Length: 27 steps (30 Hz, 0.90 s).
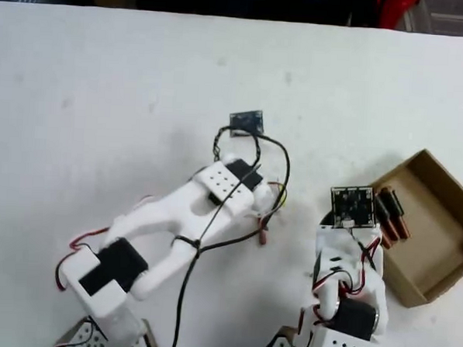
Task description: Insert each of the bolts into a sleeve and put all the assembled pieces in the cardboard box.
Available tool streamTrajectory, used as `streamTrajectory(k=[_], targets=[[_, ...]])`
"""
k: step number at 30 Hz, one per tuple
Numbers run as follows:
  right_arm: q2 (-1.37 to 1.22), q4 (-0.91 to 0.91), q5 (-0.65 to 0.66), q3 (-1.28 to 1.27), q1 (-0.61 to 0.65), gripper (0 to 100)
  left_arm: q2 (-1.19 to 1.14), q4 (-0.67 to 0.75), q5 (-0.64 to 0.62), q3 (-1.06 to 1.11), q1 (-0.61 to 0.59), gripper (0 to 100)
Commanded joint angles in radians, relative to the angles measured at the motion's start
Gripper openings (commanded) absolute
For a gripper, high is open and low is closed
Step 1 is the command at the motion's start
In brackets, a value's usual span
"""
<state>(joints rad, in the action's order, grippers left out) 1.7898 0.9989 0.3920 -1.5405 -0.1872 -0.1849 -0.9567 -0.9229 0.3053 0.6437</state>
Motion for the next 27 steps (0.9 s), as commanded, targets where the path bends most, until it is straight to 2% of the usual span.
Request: streamTrajectory(k=[1,11,27], targets=[[0.012,-0.024,0.011,0.009,-0.005,1.6,0.007,0.023,-0.015,-0.002,-0.015,17],[0.012,-0.021,0.011,0.009,-0.005,1.6,-0.105,0.086,-0.015,-0.031,-0.021,17],[0.012,-0.021,0.011,0.008,-0.005,1.6,-0.237,0.080,-0.011,-0.164,-0.056,17]])
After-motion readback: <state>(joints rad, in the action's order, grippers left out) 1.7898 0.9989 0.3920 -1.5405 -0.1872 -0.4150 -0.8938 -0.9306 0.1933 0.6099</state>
